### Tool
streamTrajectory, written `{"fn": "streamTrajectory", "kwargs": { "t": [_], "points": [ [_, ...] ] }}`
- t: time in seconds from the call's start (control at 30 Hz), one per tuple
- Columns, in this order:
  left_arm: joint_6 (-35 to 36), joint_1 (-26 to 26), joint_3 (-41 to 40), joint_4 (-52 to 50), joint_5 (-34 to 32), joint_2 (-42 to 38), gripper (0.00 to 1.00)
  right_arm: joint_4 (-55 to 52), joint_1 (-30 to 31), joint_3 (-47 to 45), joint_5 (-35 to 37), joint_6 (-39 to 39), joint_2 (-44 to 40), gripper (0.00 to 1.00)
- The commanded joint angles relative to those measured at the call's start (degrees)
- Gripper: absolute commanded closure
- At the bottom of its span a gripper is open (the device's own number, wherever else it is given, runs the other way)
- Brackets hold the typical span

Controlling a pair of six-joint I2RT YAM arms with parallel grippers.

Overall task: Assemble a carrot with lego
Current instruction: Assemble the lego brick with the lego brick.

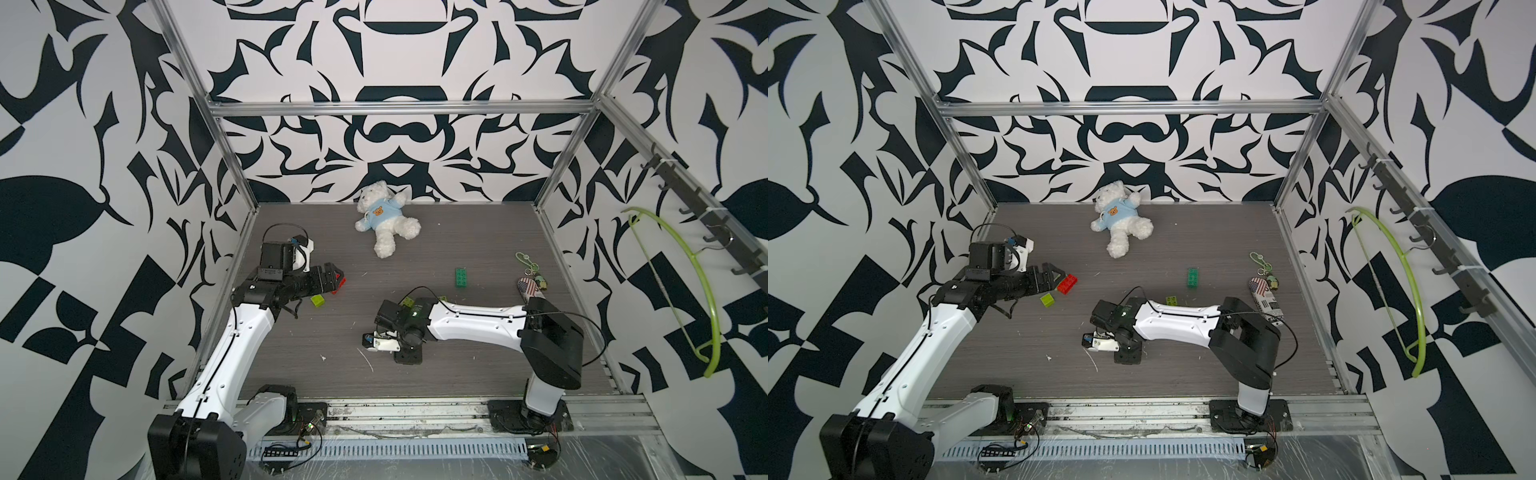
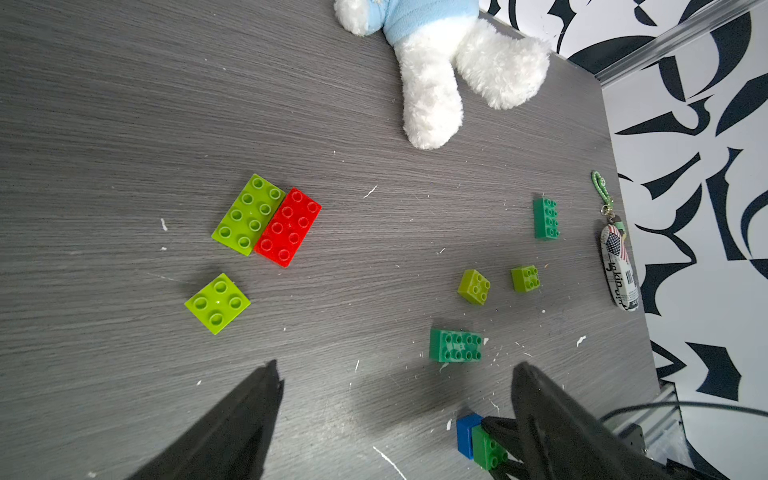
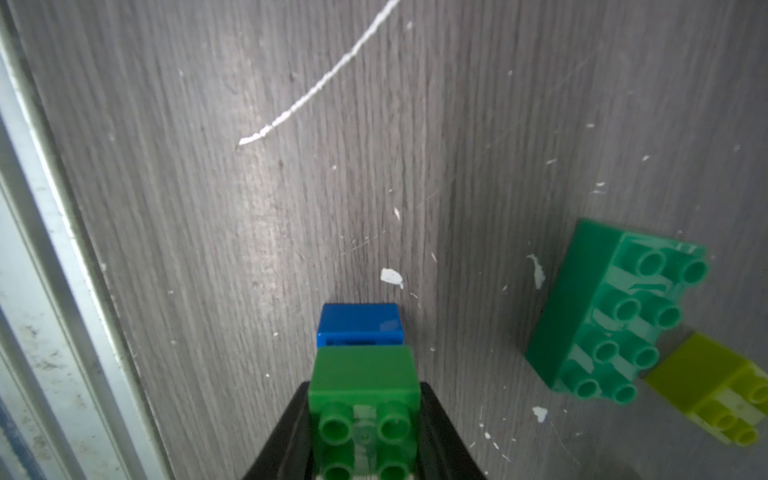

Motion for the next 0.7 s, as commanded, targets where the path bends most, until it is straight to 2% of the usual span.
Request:
{"fn": "streamTrajectory", "kwargs": {
  "t": [0.0,0.2,0.43,0.67],
  "points": [
    [0.0,0.24,-0.67,0.79,1.0,-0.62,0.06,-3.7,0.33,-1.99,-0.9,-2.53,-0.01,0.64],
    [-0.02,0.25,-0.72,0.8,1.36,-0.4,0.06,-3.99,0.26,1.01,-3.03,1.96,1.17,0.63],
    [-0.17,0.17,-0.68,1.01,1.8,-0.31,0.06,-3.61,0.21,1.37,0.86,4.76,3.14,0.62],
    [-0.02,0.21,-0.78,0.97,1.71,-0.52,0.06,-2.89,0.19,0.17,0.47,5.55,2.38,0.62]
  ]
}}
